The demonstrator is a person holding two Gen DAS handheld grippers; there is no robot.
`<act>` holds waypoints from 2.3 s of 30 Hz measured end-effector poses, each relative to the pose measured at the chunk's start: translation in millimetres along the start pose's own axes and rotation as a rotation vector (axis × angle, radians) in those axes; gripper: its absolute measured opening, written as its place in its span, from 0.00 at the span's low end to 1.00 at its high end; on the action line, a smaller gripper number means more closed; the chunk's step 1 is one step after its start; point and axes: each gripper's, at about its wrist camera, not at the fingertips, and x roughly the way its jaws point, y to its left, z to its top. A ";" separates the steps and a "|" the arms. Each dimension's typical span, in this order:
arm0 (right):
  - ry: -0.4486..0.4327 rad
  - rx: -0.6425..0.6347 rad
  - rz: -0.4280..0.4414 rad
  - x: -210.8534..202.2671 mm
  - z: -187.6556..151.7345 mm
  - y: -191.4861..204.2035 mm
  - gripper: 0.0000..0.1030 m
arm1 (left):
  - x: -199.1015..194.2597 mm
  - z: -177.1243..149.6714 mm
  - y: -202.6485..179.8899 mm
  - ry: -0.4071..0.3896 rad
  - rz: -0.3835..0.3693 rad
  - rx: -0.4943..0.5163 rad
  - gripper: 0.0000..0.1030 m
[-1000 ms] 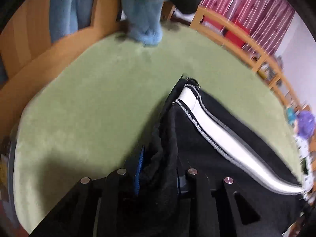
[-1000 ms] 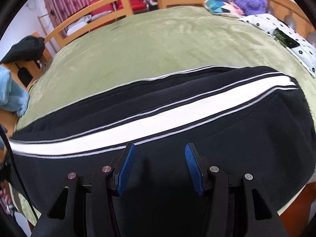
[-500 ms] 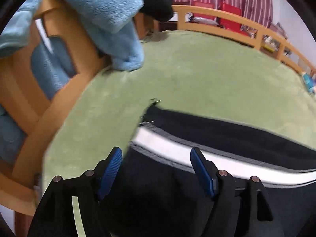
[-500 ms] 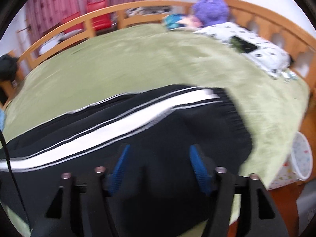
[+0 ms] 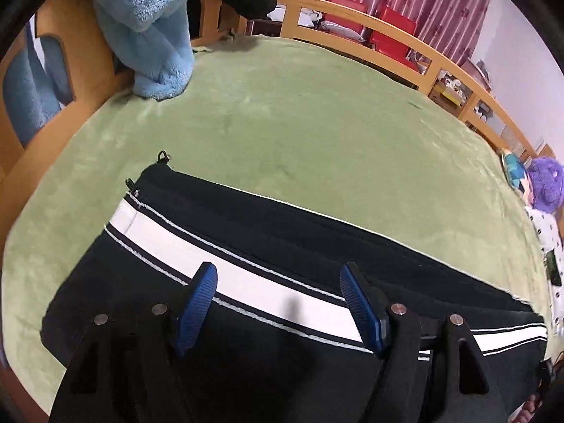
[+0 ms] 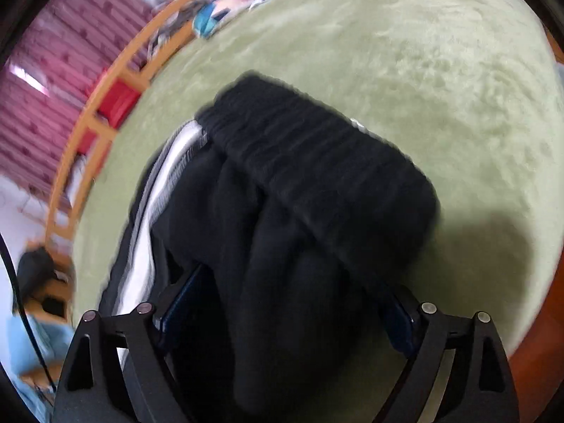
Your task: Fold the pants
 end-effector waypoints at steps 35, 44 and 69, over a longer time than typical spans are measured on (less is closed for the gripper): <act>-0.009 -0.791 0.049 22.6 -77.7 252.4 0.60 | 46.8 35.6 72.6 -0.036 0.126 0.052 0.45; 0.137 -0.938 0.175 74.4 -138.9 322.5 0.60 | 50.2 32.8 77.4 -0.022 0.087 0.073 0.02; 0.207 -1.165 0.206 84.5 -185.2 332.5 0.07 | 62.6 34.8 102.5 0.001 0.095 0.032 0.48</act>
